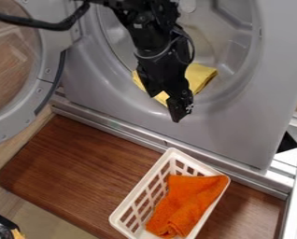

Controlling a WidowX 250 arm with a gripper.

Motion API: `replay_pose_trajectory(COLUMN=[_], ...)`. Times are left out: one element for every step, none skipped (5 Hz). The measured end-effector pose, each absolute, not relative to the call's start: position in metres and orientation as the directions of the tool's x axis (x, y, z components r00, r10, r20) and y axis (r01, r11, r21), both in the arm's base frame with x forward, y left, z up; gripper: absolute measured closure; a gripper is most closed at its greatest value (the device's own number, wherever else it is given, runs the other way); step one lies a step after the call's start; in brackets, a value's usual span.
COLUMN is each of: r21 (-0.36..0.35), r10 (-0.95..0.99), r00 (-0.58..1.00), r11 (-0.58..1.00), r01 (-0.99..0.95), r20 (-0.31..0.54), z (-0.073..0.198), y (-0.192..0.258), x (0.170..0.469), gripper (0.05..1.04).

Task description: Take the orange cloth and put it on middle of the table

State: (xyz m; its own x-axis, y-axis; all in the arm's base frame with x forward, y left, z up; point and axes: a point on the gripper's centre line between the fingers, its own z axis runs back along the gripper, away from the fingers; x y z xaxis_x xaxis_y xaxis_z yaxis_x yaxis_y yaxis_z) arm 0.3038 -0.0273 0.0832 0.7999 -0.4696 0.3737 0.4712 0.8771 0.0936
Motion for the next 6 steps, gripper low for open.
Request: replay_pose_trajectory(r21=[0.076, 0.050, 0.050, 0.069, 0.096, 0.071], r10=[-0.469, -0.507, -0.567, -0.634, -0.654, -0.616], r00=[0.811, 0.795, 0.764, 0.717, 0.706, 0.739], r11=[0.877, 0.852, 0.811, 0.761, 0.749, 0.779], r01=[0.474, 0.522, 0.582, 0.645, 0.656, 0.623], r20=[0.350, 0.334, 0.306, 0.291, 0.272, 0.273], z=[0.074, 0.068, 0.060, 0.051, 0.036, 0.023], y=[-0.028, -0.041, -0.059, -0.083, -0.092, -0.084], x=[0.301, 0.297, 0.285, 0.271, 0.259, 0.247], gripper=[0.083, 0.083, 0.083, 0.083, 0.083, 0.083])
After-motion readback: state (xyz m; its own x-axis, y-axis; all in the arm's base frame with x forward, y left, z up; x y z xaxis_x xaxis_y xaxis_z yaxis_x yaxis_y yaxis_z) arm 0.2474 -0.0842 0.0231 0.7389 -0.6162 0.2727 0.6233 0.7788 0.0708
